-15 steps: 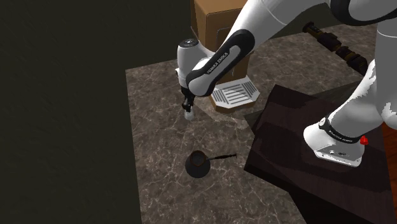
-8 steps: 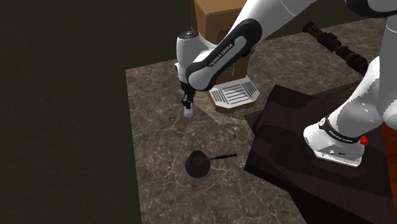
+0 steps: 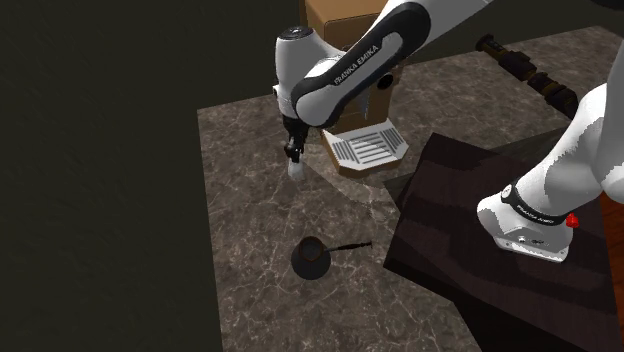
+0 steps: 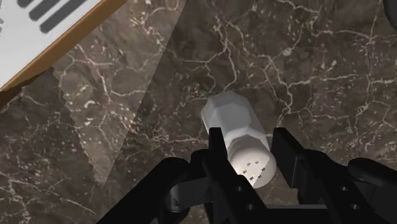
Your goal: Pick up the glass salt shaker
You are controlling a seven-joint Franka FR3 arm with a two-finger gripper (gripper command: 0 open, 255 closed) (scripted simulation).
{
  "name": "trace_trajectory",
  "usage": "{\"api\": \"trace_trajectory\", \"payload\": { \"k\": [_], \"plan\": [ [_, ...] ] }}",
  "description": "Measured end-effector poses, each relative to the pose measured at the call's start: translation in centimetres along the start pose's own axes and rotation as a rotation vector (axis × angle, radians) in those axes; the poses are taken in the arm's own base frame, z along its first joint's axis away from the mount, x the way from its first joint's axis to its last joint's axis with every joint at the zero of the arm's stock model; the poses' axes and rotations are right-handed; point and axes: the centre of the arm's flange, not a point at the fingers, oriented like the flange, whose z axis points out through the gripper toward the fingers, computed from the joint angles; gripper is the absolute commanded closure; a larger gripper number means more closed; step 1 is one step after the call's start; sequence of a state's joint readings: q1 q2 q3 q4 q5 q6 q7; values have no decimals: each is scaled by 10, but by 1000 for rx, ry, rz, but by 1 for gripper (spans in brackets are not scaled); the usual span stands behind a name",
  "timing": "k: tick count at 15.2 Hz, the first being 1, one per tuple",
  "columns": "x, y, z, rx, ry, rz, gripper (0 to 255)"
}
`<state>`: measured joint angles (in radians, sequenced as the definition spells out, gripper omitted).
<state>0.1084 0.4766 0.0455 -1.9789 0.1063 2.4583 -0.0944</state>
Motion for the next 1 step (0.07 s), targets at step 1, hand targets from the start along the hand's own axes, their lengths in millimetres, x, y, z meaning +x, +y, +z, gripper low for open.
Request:
{"api": "trace_trajectory", "payload": {
  "k": [1],
  "plan": [
    [1,-1,-3,0,0,0,255]
  ]
}}
